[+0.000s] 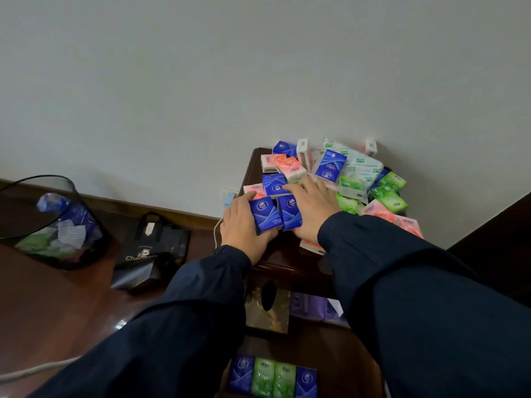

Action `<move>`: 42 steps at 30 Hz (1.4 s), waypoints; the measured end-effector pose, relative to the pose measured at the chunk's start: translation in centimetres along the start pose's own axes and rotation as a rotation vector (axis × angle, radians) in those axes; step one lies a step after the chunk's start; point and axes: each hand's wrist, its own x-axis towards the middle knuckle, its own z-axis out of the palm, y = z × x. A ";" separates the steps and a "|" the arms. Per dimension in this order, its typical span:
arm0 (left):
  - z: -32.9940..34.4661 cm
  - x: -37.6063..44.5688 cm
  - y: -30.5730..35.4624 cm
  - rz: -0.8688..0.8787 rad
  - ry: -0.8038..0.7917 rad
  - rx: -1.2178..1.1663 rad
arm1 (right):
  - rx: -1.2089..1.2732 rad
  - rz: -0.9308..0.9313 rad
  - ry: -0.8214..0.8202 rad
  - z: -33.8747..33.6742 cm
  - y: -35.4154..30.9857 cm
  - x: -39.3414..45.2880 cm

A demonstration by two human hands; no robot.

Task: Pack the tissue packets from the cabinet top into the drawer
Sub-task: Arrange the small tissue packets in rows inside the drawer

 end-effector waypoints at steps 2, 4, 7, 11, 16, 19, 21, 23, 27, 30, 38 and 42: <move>-0.7 -1.3 0.5 0.011 0.016 -0.118 | 0.082 -0.014 0.055 -0.5 0.1 -1.3; -1.4 -2.9 1.1 0.018 -0.025 -0.235 | 0.177 -0.034 0.098 -0.8 0.0 -3.0; -2.1 -5.9 1.9 0.047 -0.068 -0.320 | 0.280 -0.067 0.089 -1.0 -0.3 -6.5; -1.7 -10.3 2.3 0.122 -0.113 -0.359 | 0.462 -0.121 -0.042 0.2 -0.1 -11.9; 1.5 -15.9 0.5 -0.065 -0.427 -0.542 | 0.552 0.017 -0.293 4.7 0.7 -18.2; 4.3 -18.7 -1.1 -0.226 -0.442 -0.545 | 0.545 0.126 -0.422 9.0 1.8 -21.3; 5.8 -19.9 -2.2 -0.344 -0.443 -0.561 | 0.506 0.186 -0.511 11.8 2.6 -22.5; 6.9 -20.5 -3.4 -0.429 -0.467 -0.557 | 0.455 0.237 -0.579 14.5 3.5 -23.1; 8.5 -20.2 -4.9 -0.482 -0.505 -0.547 | 0.387 0.375 -0.661 19.2 4.8 -23.7; 9.5 -19.7 -5.1 -0.473 -0.527 -0.548 | 0.358 0.449 -0.705 22.1 5.2 -24.4; 11.3 -20.2 -6.2 -0.463 -0.656 -0.444 | 0.450 0.525 -0.813 26.1 4.6 -24.4; 11.4 -20.5 -6.6 -0.485 -0.684 -0.414 | 0.407 0.549 -0.814 26.9 4.7 -24.7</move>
